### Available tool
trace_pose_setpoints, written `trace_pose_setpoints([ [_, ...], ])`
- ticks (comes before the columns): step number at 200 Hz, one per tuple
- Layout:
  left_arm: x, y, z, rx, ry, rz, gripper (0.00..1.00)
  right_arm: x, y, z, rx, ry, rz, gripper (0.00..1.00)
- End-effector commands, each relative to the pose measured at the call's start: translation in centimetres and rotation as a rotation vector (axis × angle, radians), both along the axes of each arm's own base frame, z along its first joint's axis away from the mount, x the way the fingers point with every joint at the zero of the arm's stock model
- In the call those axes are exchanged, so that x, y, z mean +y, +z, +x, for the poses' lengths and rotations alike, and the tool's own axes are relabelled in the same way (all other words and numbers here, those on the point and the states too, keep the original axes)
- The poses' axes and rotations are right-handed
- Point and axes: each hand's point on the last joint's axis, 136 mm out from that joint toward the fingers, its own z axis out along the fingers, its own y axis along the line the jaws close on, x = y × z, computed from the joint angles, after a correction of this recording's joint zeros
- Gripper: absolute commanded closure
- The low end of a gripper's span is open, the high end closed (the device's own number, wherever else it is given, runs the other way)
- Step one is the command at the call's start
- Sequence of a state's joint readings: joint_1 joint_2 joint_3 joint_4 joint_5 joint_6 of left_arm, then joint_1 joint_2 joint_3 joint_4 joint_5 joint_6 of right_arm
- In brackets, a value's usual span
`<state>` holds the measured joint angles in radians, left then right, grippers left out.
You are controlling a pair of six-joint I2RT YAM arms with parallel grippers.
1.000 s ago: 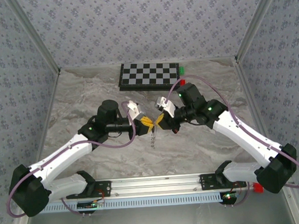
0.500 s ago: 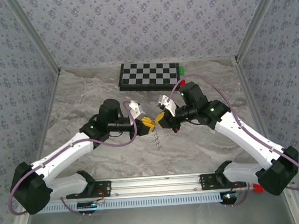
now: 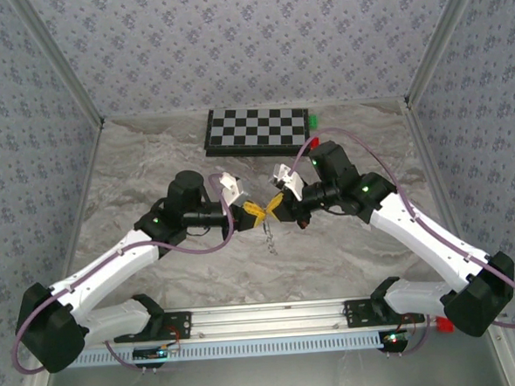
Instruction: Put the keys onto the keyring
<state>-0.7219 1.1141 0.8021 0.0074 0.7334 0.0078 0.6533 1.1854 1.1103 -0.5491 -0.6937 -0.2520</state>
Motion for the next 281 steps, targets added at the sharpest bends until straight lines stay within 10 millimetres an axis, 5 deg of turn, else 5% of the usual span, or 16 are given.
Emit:
trace_pose_setpoints([
  [1,-0.3,1.9,-0.5,-0.057,-0.031,-0.056,1.0,0.4,-0.1,-0.4,0.015,0.02,0.008,1.0],
  [36,-0.3,1.9,-0.5,-0.058,-0.035,-0.057,1.0,0.4,0.0,-0.5,0.012,0.022,0.01,1.0],
  [49,-0.4,1.8,-0.5,-0.055,-0.038,-0.055,1.0,0.4,0.1,-0.6,0.012,0.027,0.014,0.82],
  [72,-0.4,1.9,-0.7,-0.051,-0.045,-0.056,1.0,0.6,0.0,-0.7,0.011,0.036,0.015,0.79],
  [108,-0.4,2.0,-0.7,-0.055,-0.048,-0.059,1.0,0.8,-0.2,-0.7,0.017,0.04,0.01,0.85],
  [134,-0.4,2.0,-0.8,-0.055,-0.055,-0.061,1.0,0.8,-0.2,-0.6,0.014,0.04,0.009,1.0],
  [168,-0.3,2.1,-0.8,-0.059,-0.049,-0.058,1.0,0.6,-0.1,-0.6,0.002,0.032,0.007,1.0],
  [185,-0.2,2.2,-0.6,-0.066,-0.032,-0.058,0.7,0.4,0.2,-0.5,-0.005,0.013,0.026,1.0],
  [202,0.0,2.6,-0.4,-0.076,-0.011,-0.067,0.62,0.0,1.1,0.1,-0.027,-0.03,0.086,1.0],
  [281,1.0,4.6,0.3,-0.115,0.092,-0.142,0.54,-2.5,6.2,1.1,-0.162,-0.164,0.522,1.0],
])
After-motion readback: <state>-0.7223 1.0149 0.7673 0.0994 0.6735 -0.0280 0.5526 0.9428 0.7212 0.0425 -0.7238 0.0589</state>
